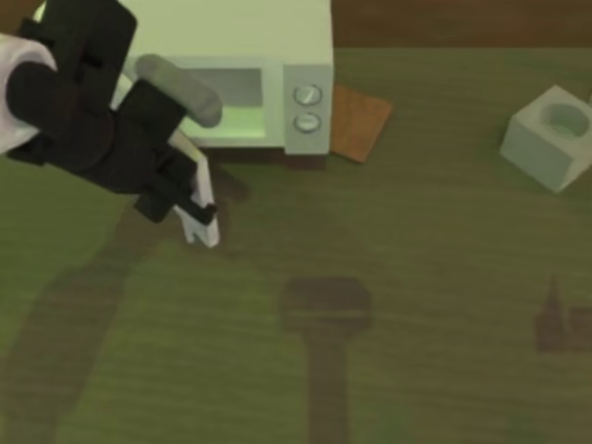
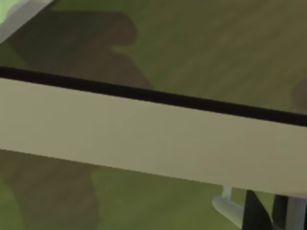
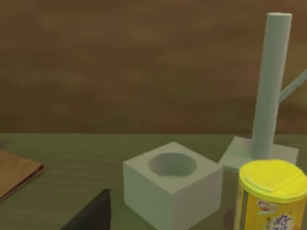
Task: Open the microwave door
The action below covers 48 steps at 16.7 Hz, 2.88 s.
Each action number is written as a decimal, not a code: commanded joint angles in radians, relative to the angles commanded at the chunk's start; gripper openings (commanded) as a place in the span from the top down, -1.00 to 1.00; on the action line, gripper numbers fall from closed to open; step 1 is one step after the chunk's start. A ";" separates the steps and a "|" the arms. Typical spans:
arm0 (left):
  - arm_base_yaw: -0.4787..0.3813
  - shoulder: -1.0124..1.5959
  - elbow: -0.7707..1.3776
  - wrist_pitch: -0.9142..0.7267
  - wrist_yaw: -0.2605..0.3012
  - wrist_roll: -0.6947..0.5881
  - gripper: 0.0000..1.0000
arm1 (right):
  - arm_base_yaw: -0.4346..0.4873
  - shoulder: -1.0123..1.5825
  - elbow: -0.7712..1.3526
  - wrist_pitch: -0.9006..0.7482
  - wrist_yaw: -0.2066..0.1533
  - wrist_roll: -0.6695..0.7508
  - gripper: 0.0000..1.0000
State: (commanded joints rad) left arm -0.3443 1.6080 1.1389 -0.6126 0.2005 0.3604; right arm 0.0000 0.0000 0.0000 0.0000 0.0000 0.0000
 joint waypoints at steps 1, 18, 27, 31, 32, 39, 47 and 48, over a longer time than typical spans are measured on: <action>0.004 -0.005 -0.001 0.000 0.005 0.006 1.00 | 0.000 0.000 0.000 0.000 0.000 0.000 -1.00; 0.004 -0.005 -0.002 0.000 0.005 0.007 1.00 | 0.000 0.000 0.000 0.000 0.000 0.000 -1.00; 0.003 -0.003 -0.004 -0.001 0.010 0.008 1.00 | 0.000 0.000 0.000 0.000 0.000 0.000 -1.00; 0.036 -0.015 -0.007 -0.019 0.040 0.085 1.00 | 0.000 0.000 0.000 0.000 0.000 0.000 -1.00; 0.048 -0.018 -0.010 -0.028 0.053 0.111 1.00 | 0.000 0.000 0.000 0.000 0.000 0.000 -1.00; 0.088 -0.031 -0.022 -0.055 0.101 0.202 1.00 | 0.000 0.000 0.000 0.000 0.000 0.000 -1.00; 0.088 -0.031 -0.022 -0.055 0.101 0.202 1.00 | 0.000 0.000 0.000 0.000 0.000 0.000 -1.00; 0.088 -0.031 -0.022 -0.055 0.101 0.202 1.00 | 0.000 0.000 0.000 0.000 0.000 0.000 -1.00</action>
State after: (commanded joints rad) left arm -0.2560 1.5774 1.1172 -0.6677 0.3018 0.5623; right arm 0.0000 0.0000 0.0000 0.0000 0.0000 0.0000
